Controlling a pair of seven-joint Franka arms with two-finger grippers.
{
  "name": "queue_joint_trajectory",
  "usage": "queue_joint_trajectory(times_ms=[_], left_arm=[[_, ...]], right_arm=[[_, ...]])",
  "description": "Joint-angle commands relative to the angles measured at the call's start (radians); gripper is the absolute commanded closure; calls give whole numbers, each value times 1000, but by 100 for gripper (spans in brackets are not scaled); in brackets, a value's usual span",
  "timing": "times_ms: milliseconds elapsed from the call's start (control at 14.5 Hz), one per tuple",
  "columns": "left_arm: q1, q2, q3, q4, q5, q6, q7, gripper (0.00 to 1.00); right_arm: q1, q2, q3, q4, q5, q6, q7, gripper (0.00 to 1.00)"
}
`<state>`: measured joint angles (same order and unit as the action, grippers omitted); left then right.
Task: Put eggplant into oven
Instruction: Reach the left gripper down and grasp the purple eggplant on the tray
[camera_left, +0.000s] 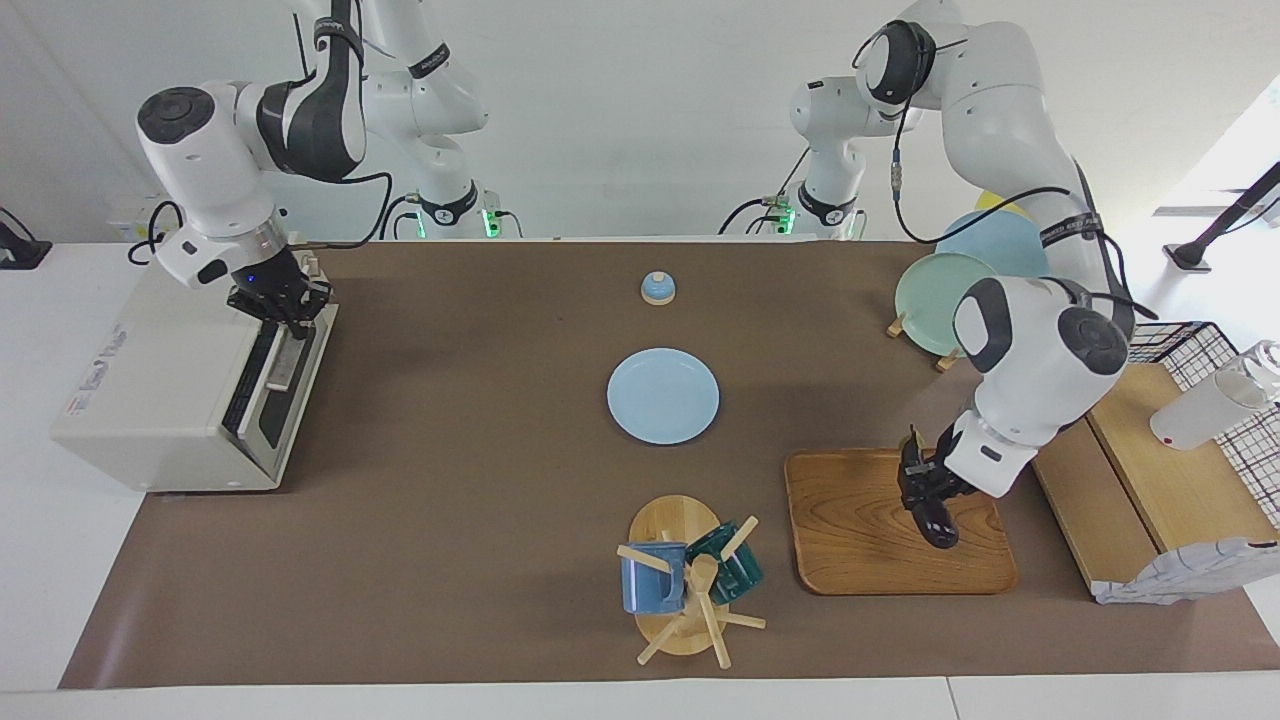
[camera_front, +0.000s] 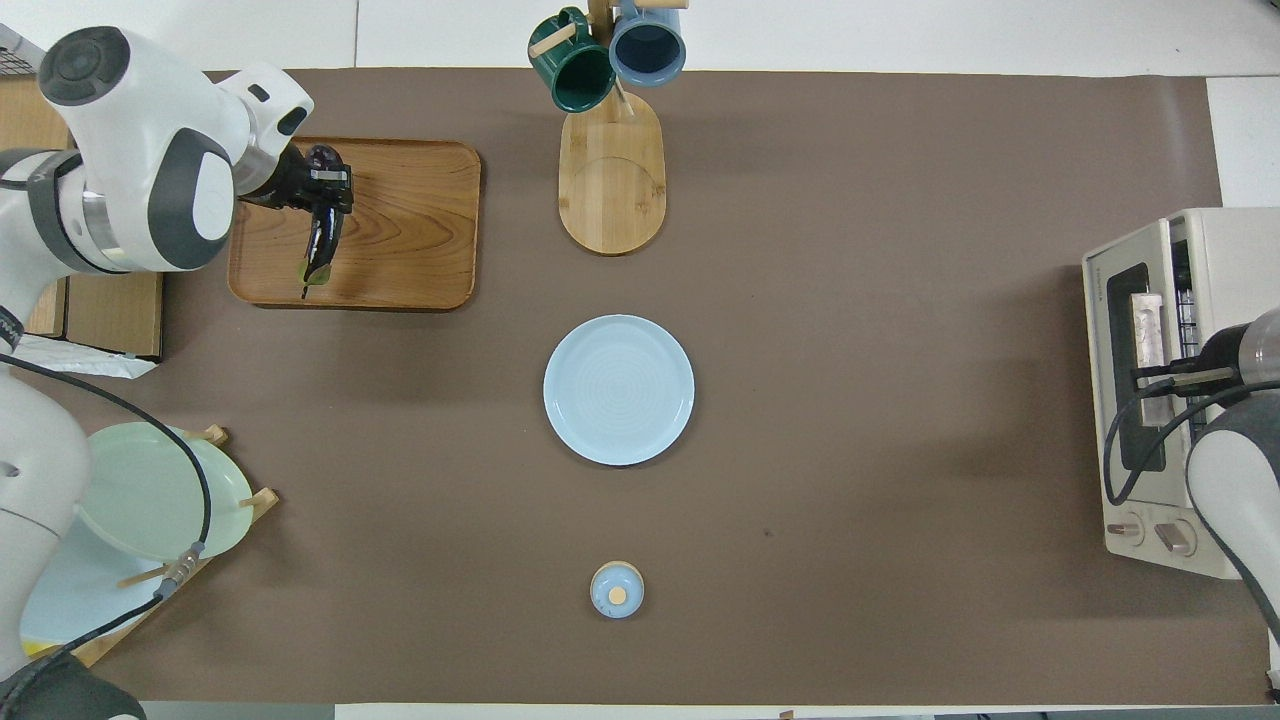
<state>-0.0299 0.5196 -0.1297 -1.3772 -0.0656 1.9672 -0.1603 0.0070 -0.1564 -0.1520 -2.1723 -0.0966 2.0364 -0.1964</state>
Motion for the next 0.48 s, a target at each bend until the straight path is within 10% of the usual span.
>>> queue_joint_trajectory(times_ms=[0,415], left_arm=[[-59,-159,12,-68,-20,-146,-91,100],[-238,-357,10,-296,-95,-151,-292,100]], right_arm=[[22,43,0,-40,15,91,-12,100],[56,112,3,-58,17,209,15,100]])
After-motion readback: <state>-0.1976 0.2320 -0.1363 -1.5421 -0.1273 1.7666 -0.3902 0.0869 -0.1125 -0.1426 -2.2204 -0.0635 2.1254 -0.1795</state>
